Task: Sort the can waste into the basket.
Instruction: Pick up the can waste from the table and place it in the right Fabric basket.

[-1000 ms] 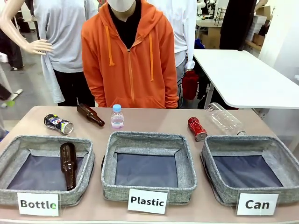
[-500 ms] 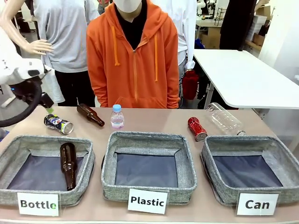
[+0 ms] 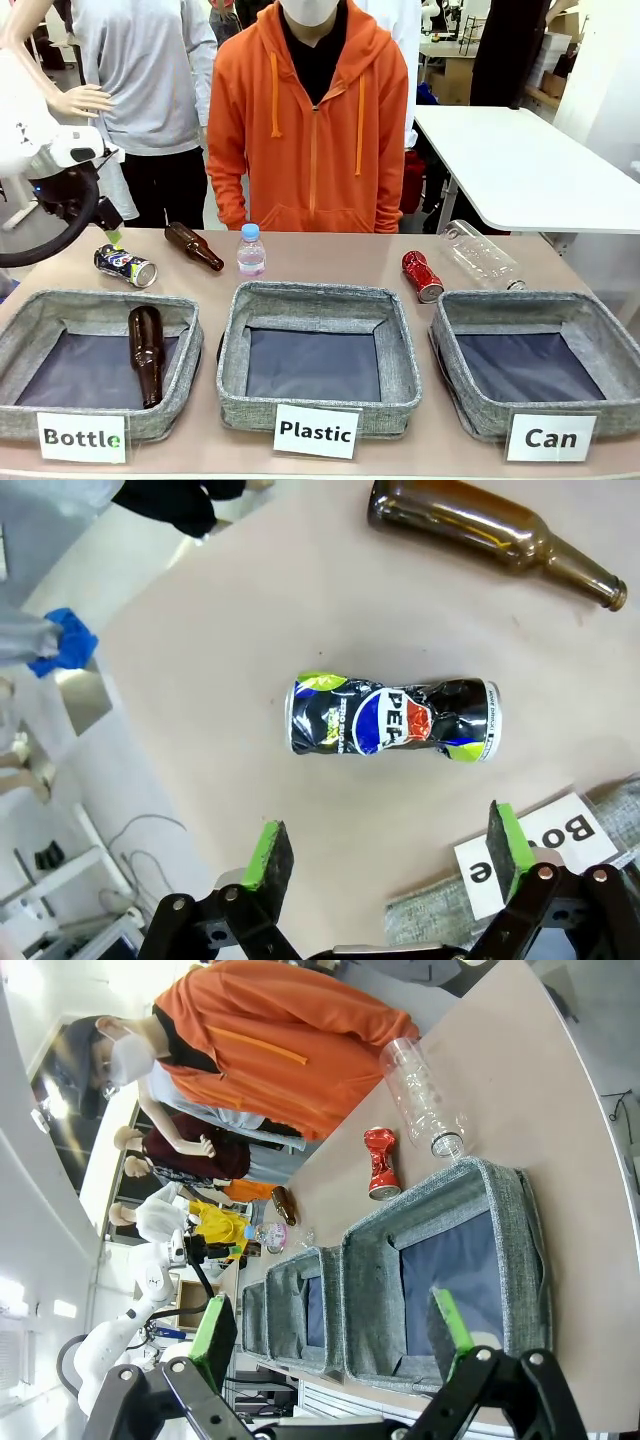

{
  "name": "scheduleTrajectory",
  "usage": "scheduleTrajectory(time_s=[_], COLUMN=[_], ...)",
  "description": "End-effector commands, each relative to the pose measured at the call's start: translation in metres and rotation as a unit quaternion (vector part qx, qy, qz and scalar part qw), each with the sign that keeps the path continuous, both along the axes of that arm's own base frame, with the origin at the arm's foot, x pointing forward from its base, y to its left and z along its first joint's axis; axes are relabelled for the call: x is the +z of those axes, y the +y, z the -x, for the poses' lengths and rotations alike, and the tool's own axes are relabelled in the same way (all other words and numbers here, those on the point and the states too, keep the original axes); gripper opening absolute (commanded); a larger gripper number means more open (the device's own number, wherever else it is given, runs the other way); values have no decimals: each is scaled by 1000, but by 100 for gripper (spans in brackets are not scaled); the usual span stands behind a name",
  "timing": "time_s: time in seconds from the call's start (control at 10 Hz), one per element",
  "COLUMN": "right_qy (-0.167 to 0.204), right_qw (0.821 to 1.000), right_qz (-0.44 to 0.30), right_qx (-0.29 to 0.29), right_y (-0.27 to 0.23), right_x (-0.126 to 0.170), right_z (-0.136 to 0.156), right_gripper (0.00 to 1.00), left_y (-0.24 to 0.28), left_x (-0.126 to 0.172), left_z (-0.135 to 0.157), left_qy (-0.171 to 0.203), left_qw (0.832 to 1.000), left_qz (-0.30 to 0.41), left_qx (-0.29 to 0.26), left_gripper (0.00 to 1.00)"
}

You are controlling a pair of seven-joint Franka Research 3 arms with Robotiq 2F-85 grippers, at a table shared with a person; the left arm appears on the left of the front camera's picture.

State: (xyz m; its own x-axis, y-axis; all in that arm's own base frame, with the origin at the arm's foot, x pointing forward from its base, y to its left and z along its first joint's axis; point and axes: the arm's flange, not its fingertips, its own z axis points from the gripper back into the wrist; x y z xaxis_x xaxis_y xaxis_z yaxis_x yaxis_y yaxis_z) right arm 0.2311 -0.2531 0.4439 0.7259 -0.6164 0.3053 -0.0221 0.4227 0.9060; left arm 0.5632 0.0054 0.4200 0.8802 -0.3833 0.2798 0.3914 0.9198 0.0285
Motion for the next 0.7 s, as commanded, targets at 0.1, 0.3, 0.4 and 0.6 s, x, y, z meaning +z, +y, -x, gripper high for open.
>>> scheduleTrajectory(time_s=[0.1,0.3,0.4,0.6], right_qy=[-20,-20,-20,-20], right_qw=[1000,1000,1000,1000], right_qz=[-1,-1,-1,-1], right_qx=[-1,-1,-1,-1], right_y=[-1,-1,-1,-1], right_x=[0,0,0,0], right_z=[-2,-2,-2,-2], right_gripper=[100,100,100,100], left_y=[2,4,11,20], left_x=[-7,-8,-8,-11], left_z=[-29,-26,-23,-15], left_qy=[-16,-29,-31,-34], left_qw=[944,780,701,542], left_qz=[-15,-53,-59,-100], left_qx=[-329,-623,-710,-833], left_gripper=[100,100,100,100])
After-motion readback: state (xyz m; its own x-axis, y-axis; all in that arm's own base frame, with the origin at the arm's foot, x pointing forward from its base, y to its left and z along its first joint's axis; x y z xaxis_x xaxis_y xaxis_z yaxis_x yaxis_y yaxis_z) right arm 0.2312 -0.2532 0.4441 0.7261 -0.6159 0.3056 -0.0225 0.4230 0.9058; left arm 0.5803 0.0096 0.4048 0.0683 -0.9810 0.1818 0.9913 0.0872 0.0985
